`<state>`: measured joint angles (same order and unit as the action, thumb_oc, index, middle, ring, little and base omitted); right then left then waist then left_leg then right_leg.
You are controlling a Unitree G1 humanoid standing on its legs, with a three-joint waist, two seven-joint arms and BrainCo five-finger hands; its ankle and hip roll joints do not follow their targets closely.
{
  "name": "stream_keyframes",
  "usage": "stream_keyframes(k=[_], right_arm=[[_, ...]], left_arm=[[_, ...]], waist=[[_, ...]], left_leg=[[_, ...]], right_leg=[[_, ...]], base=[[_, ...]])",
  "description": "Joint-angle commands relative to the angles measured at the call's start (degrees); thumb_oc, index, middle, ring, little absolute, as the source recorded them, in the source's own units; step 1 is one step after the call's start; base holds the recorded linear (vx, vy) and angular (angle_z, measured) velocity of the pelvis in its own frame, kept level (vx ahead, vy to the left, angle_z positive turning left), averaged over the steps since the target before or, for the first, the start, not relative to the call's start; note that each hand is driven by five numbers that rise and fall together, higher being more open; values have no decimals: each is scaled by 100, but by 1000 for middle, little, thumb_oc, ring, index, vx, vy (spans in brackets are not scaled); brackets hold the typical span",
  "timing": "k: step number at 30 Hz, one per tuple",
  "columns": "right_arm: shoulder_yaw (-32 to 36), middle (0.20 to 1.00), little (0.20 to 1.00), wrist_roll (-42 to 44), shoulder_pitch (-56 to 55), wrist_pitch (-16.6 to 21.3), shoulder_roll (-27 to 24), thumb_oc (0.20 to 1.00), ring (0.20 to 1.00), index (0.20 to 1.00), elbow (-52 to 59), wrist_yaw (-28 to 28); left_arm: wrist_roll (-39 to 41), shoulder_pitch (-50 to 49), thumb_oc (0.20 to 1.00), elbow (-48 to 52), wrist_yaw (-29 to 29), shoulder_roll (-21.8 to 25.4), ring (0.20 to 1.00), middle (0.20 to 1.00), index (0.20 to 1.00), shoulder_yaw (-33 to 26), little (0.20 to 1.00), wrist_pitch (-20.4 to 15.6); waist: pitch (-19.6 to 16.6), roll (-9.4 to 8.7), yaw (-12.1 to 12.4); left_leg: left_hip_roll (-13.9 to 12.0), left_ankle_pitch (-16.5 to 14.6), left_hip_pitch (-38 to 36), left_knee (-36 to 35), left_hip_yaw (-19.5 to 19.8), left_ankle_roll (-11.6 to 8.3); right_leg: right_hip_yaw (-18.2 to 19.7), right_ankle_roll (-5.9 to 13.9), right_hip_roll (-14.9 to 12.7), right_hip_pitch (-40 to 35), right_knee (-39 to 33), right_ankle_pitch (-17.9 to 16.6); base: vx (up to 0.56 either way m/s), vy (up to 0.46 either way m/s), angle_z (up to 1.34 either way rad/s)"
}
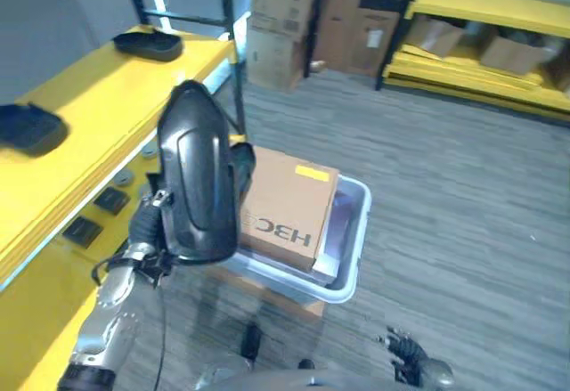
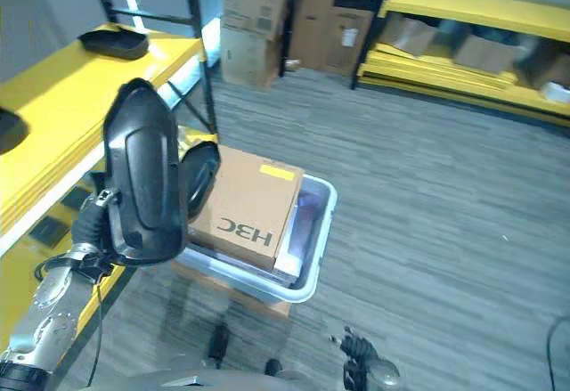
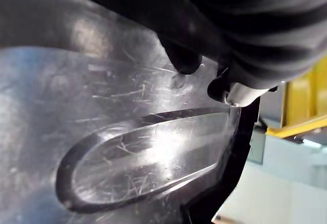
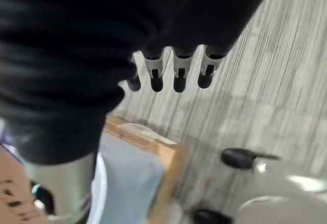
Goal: Move parts from the plastic box to the shelf.
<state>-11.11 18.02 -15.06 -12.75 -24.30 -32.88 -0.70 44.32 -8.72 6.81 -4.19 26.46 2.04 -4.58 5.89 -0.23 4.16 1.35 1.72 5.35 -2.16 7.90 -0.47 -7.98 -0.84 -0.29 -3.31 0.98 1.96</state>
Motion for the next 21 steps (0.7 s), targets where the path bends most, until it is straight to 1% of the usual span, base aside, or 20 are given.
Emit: stream_keyframes(k=[1,3,4,5,6,8,9,10,12,16,18,20,21], right_arm=[[-93,1000,1000,-751,220,198,-58,1000,1000,1000,-405,230],[-185,1000,1000,-1037,361,293,50,1000,1000,1000,-864,213],[-293,1000,1000,-1262,520,385,164,1000,1000,1000,-1284,86],[-363,1000,1000,-1201,604,369,202,1000,1000,1000,-1422,35],[-441,1000,1000,-1093,714,305,249,1000,1000,1000,-1571,-35],[-539,1000,1000,-1080,907,229,296,1000,1000,1000,-1814,-54],[-576,1000,1000,-1118,994,207,315,1000,1000,1000,-1943,-38],[-576,1000,1000,-1118,994,207,315,1000,1000,1000,-1943,-38],[-638,1000,1000,-1232,1109,158,363,1000,1000,1000,-2120,-9],[-710,1000,1000,-1128,1140,21,470,1000,1000,1000,-2150,-24],[-703,1000,1000,-1041,1140,-40,570,1000,1000,1000,-2215,-60],[-664,1000,1000,-988,1152,28,645,1000,1000,1000,-2347,-70],[-636,1000,1000,-947,1152,71,681,1000,1000,1000,-2409,-78]], left_arm=[[-227,687,200,324,50,5,200,200,200,-521,200,-464],[-309,850,200,325,27,-43,200,200,200,-502,200,-360],[-324,999,200,290,8,-110,200,200,200,-427,200,-266],[-327,1057,200,268,-9,-136,200,200,200,-382,200,-234],[-343,1121,200,226,-101,-163,200,200,200,-292,200,-267],[-402,1181,200,167,-213,-178,200,200,200,-202,200,-290],[-433,1170,200,151,-301,-187,200,200,200,-184,200,-301],[-433,1170,200,151,-301,-187,200,200,200,-184,200,-301],[-453,1034,200,156,-322,-193,200,200,200,-250,200,-285],[-544,841,200,156,-273,-169,200,200,200,-411,200,-288],[-562,765,200,154,-170,-139,200,200,200,-524,200,-254],[-562,783,200,130,-119,-106,200,200,200,-565,200,-223],[-561,826,200,99,-134,-85,200,200,200,-562,200,-201]], waist=[[116,-107,-50],[201,-84,-56],[225,-21,-101],[232,4,-121],[200,20,-140],[173,65,-107],[163,86,-46],[163,86,-46],[143,108,125],[91,95,327],[47,85,461],[23,93,531],[17,101,546]], left_leg=[[-322,678,78,-40,-699,-321],[-517,761,237,93,-1310,-401],[-713,859,286,92,-1967,-441],[-771,899,241,45,-2234,-458],[-782,857,155,-29,-2412,-530],[-771,915,101,-129,-2592,-533],[-731,917,97,-156,-2563,-514],[-731,917,97,-156,-2563,-514],[-622,839,77,-121,-2483,-443],[-379,577,-50,-67,-2352,-261],[-214,410,-182,-64,-2206,-116],[-89,308,-281,-63,-2085,7],[-12,260,-301,-44,-2039,81]], right_leg=[[-187,484,-161,58,-181,-404],[-616,483,-247,-15,-159,-370],[-1032,481,-317,-39,-107,-341],[-1199,486,-350,-80,-81,-311],[-1295,531,-384,-156,-50,-208],[-1448,534,-423,-212,12,-149],[-1473,527,-440,-243,62,-105],[-1473,527,-440,-243,62,-105],[-1520,518,-505,-338,157,-9],[-1614,584,-668,-463,215,44],[-1668,681,-844,-512,326,60],[-1672,754,-1020,-499,551,89],[-1645,797,-1161,-464,772,38]], base=[[-186,51,120],[-155,93,178],[-125,135,210],[-32,153,184],[40,115,152],[68,157,155],[59,136,98],[96,158,54],[136,178,46],[155,180,49],[191,201,29],[177,199,23],[254,366,13]])
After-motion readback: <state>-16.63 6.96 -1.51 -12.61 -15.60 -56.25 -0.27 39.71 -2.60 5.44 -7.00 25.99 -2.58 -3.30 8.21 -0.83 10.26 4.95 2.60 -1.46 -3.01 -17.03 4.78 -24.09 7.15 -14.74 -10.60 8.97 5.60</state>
